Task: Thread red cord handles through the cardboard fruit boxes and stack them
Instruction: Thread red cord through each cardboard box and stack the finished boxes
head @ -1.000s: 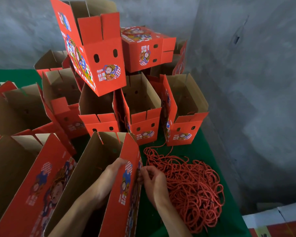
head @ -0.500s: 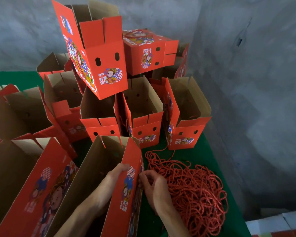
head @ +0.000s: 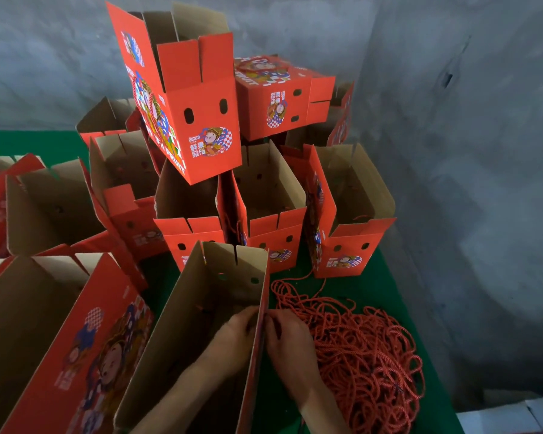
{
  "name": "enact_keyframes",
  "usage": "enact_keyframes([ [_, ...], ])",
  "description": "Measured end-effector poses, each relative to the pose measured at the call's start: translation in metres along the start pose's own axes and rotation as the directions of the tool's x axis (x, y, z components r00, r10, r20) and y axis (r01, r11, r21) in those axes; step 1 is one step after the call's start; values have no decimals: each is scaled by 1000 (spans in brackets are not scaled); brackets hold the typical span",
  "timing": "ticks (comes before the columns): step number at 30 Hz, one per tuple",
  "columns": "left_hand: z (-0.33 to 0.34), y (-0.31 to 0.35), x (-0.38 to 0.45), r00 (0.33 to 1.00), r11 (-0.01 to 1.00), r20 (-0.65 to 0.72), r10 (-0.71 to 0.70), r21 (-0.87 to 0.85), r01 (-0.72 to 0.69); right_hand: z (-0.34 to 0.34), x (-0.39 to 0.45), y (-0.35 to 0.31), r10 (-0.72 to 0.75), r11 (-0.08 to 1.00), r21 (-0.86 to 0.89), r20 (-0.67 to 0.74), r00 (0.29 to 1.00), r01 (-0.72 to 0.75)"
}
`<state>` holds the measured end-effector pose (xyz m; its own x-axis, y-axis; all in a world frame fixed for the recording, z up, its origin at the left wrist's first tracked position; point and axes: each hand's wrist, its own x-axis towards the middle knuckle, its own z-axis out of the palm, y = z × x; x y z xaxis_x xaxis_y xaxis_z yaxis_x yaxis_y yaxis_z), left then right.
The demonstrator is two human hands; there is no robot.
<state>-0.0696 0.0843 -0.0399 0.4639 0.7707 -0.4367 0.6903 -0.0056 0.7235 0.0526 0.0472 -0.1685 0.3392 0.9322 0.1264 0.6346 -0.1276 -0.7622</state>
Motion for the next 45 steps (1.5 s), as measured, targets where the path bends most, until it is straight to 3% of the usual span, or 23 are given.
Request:
enact_keyframes([
  [6, 0, -21, 33, 1000, 960, 7, -15, 279, 12, -4, 9, 5, -5, 999, 42, 72, 997, 2],
  [9, -1, -27, 49, 999, 953, 6, -40, 302, 36, -4, 5, 8, 19, 992, 123, 116, 993, -33],
  [13, -7, -32, 57, 982, 976, -75, -172, 124, 180, -13, -1, 27, 178, 983, -64, 159, 971, -170],
  [19, -1, -29, 41, 994, 983, -37, -103, -159, 96, -28, -4, 64, 352, 908, -246, 7, 936, -340],
  [22, 1, -24, 27, 998, 959, -30, -54, -281, 44, -35, 0, 73, 356, 912, -139, -201, 913, -386],
  [24, 0, -23, 20, 1000, 939, 14, 2, -343, 3, -44, 2, 75, 408, 904, 1, -303, 861, -428],
  [26, -3, -23, 14, 996, 939, 82, 24, -343, 5, -54, 3, 79, 524, 852, 131, -260, 811, -507],
  [28, -4, -22, 8, 983, 945, 184, 10, -322, 51, -61, 4, 81, 615, 764, 334, -118, 780, -552],
  [31, -4, -21, 5, 957, 949, 291, -19, -295, 109, -68, 9, 71, 672, 495, 630, 157, 723, -598],
  [34, -6, -21, 6, 951, 951, 307, -34, -284, 125, -71, 9, 55, 575, 137, 846, 355, 737, -515],
  [36, -7, -22, 7, 949, 944, 304, -80, -281, 170, -68, 5, 47, 487, -115, 902, 416, 768, -416],
  [37, -7, -23, 7, 945, 945, 309, -105, -265, 192, -64, 2, 47, 473, -175, 903, 427, 771, -393],
  [38, -7, -24, 8, 939, 948, 318, -128, -238, 210, -59, -1, 48, 467, -180, 895, 442, 766, -407],
  [39, -8, -25, 9, 932, 951, 329, -153, -206, 229, -51, -3, 51, 485, -121, 879, 457, 745, -461],
  [42, -12, -30, 14, 905, 942, 351, -239, -142, 304, -24, -13, 64, 610, 162, 791, 390, 690, -590],
  [45, -18, -36, 17, 894, 929, 358, -268, -150, 338, -8, -23, 75, 659, 461, 636, 221, 719, -619],
])
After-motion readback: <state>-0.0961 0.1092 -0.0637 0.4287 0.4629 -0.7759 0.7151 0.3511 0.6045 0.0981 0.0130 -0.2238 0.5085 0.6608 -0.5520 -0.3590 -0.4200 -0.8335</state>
